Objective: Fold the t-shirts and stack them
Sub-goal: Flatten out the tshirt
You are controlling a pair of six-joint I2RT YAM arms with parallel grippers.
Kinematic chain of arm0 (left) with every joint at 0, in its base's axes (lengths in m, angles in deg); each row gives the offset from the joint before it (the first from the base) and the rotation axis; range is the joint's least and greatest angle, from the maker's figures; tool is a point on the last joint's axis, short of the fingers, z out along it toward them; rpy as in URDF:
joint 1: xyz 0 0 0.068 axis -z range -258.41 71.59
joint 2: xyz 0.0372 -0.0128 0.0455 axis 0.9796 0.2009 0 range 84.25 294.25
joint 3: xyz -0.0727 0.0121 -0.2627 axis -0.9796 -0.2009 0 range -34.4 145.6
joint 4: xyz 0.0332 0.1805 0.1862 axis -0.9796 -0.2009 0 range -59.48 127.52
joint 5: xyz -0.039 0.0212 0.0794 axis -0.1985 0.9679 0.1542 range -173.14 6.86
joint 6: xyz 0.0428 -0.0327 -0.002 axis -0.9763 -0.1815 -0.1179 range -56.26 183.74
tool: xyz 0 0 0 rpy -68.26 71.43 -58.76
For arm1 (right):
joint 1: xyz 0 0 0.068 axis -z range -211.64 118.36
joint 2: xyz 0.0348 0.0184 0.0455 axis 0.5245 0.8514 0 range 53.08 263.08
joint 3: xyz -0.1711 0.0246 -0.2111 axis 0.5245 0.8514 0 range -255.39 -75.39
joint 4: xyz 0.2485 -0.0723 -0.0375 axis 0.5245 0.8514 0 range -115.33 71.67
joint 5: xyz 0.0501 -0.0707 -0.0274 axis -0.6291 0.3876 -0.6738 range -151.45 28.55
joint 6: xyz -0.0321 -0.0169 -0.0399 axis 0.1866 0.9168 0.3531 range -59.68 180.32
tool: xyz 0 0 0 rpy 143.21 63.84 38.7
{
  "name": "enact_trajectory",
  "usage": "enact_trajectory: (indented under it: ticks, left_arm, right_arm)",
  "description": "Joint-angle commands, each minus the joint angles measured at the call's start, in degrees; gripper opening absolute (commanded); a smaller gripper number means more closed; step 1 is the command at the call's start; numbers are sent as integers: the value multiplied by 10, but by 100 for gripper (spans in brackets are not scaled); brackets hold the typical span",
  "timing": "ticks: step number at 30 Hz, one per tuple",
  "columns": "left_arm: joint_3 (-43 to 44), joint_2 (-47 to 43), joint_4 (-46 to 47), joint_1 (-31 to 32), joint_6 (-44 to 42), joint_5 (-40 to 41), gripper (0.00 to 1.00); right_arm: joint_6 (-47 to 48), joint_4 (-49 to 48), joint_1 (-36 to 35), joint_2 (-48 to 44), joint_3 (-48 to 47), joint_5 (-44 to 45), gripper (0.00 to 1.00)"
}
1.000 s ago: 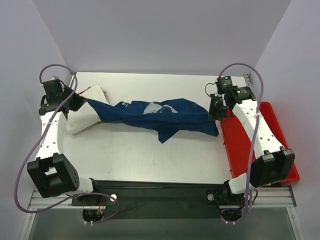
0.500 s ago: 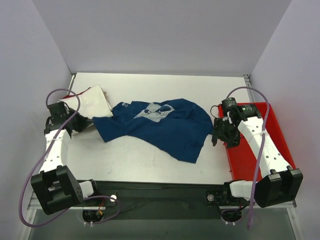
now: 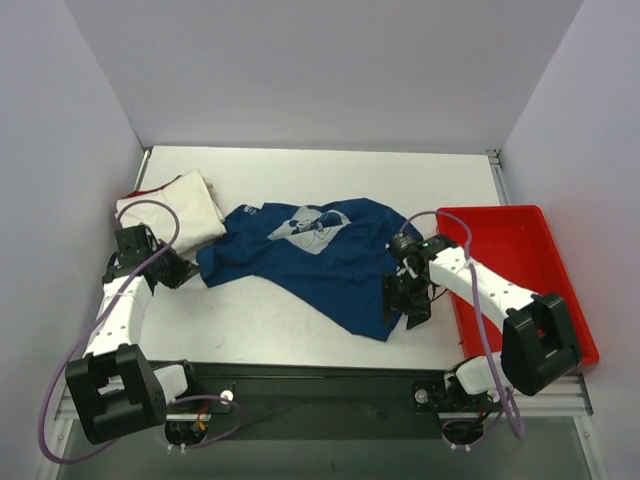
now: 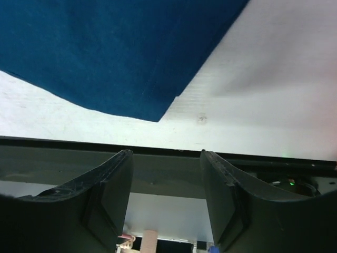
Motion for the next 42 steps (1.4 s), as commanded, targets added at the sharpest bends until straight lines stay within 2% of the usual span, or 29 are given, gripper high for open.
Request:
enact_trajectory:
  ticks: [1,6,15,23,29,35,42]
  left_arm:
    - [23,1,-9,0,-33,2,0]
    - [20,8,-24,1,-54,2,0]
    - [19,10,-25,3,-64,-6,0]
    - [20,8,-24,3,-67,-15,0]
    - [28,10,-27,1,-72,-18,0]
    - [21,13,-14,-8,-71,-25,0]
    - [23,23,-1,-20,-71,-33,0]
  right_arm:
    - [-35,-31,-20,12,34,-1,53]
    - [-61,-116,-22,24,104,-25,50]
    - [-61,-192,-26,48,109,17,44]
    - [-51,-187,-26,85,58,43,42]
    - [-70,-146,-26,55,37,36,44]
    - [-80,-127,-20,14,31,46,51]
    - [-69,-122,-3,86,17,58,51]
